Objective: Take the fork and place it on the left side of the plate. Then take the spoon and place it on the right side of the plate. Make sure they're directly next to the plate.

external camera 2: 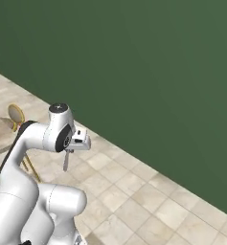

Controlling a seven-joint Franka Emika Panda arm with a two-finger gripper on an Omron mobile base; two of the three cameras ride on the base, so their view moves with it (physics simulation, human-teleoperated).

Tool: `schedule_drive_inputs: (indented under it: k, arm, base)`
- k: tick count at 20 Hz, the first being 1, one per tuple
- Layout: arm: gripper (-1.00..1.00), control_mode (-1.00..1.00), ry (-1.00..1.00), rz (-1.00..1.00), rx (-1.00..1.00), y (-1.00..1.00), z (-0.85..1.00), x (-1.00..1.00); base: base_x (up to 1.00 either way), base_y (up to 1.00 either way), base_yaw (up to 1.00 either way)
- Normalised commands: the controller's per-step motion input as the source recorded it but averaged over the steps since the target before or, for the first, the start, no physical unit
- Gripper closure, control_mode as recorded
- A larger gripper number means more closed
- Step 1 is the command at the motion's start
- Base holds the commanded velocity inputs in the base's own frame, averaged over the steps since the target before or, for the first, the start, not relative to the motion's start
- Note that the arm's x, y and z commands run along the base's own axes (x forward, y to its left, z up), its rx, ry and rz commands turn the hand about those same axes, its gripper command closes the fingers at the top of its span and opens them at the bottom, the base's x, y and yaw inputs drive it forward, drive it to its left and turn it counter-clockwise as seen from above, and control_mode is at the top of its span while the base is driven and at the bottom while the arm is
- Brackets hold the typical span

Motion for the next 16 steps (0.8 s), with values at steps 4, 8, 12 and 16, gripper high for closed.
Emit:
schedule_drive_inputs:
  k: [4,8,12,16]
  arm:
    - [1.0,1.0,0.0,0.0,0.0,0.0,0.0,0.0]
    - [1.0,1.0,0.0,0.0,0.0,0.0,0.0,0.0]
    - [1.0,1.0,0.0,0.0,0.0,0.0,0.0,0.0]
    - [1.0,1.0,0.0,0.0,0.0,0.0,0.0,0.0]
  base:
    - [0.91,-0.1,0.06]
    - [0.84,-0.11,0.14]
    - [0.84,-0.1,0.16]
    - [0.82,-0.08,0.21]
